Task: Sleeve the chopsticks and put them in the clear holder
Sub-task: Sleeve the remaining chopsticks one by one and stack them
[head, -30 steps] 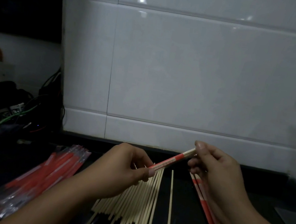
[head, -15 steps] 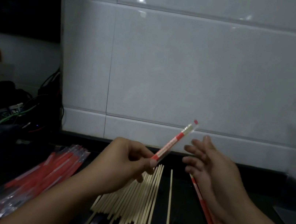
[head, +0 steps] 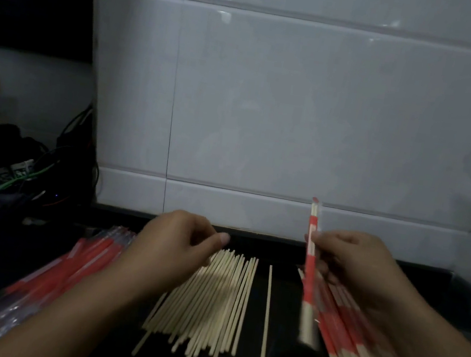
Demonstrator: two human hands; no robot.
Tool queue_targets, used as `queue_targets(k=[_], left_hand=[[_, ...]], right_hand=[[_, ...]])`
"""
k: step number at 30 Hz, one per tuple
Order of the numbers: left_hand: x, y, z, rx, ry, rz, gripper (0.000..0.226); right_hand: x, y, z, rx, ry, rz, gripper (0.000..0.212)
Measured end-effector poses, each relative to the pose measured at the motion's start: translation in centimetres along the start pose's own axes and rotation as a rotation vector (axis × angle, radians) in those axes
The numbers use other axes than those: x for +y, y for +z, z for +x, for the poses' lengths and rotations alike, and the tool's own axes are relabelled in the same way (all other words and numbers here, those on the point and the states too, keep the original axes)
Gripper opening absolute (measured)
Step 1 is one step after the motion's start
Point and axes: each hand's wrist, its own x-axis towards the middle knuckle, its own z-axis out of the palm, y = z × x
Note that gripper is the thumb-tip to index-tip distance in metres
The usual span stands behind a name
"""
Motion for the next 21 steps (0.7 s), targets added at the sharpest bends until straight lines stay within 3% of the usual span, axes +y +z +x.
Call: queue_targets(k=[3, 8, 15, 19, 21], left_hand=[[-2.2, -0.2, 1.0, 0.031, -0.079, 0.224, 0.024], [-4.3, -0.3, 1.5, -0.014, -0.194, 0.415, 0.021], [-5.7, -1.5, 1.3, -0.055, -0.321, 0.643, 0.03], [-6.4, -3.0, 1.5, -0.046, -0.389, 0.658, 0.029], [-7.0, -3.4, 1.6, -0.061, -0.42, 0.657, 0.028]], right_hand=[[0.9, -3.1, 1.1, -0.068, 0.08, -0.413, 0.023], [2.8, -3.0, 1.6, -0.1, 0.169, -0.861, 0.015], [2.5, -1.8, 1.0, 0.008, 0.073, -0.952, 0.013], [1.6, -0.9, 0.5, 0.153, -0.194, -0.912, 0.019], [1.0, 0.5, -0.8, 0.074, -0.284, -0.831, 0.015]])
